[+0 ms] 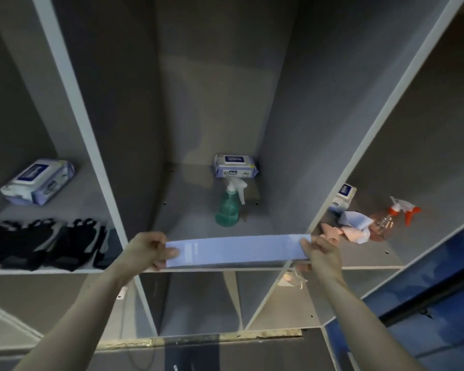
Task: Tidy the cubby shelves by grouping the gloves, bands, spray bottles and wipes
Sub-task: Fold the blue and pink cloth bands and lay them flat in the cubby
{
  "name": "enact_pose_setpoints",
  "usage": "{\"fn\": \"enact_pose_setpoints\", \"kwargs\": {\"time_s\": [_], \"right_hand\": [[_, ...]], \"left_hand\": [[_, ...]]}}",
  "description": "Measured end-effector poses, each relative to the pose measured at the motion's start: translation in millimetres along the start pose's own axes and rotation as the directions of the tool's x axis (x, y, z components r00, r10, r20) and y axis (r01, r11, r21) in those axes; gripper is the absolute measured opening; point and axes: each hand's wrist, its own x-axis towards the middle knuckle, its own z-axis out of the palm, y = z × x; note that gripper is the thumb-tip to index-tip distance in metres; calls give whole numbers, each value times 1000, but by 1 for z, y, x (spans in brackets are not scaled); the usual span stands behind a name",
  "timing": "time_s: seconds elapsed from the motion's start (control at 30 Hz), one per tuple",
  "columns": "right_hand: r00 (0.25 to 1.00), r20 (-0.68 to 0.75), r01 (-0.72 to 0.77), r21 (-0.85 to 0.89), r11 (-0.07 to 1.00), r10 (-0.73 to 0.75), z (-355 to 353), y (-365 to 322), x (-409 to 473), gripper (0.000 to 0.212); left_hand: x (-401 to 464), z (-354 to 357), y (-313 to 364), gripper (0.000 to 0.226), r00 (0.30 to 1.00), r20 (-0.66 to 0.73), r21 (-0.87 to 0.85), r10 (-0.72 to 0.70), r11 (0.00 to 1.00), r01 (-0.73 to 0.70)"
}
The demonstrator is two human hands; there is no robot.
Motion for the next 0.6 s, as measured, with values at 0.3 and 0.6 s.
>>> {"fn": "enact_pose_setpoints", "kwargs": {"time_s": [0.3, 0.6], "right_hand": [[979, 78, -182, -67, 981, 187, 51, 48, 39, 20], [974, 75, -164, -409, 898, 212, 95, 96, 89, 10]], "left_hand": [[54, -1, -40, 22, 924, -329, -139, -195, 978, 157], [90, 19, -69, 32, 912, -391, 188, -123, 959, 210]]}}
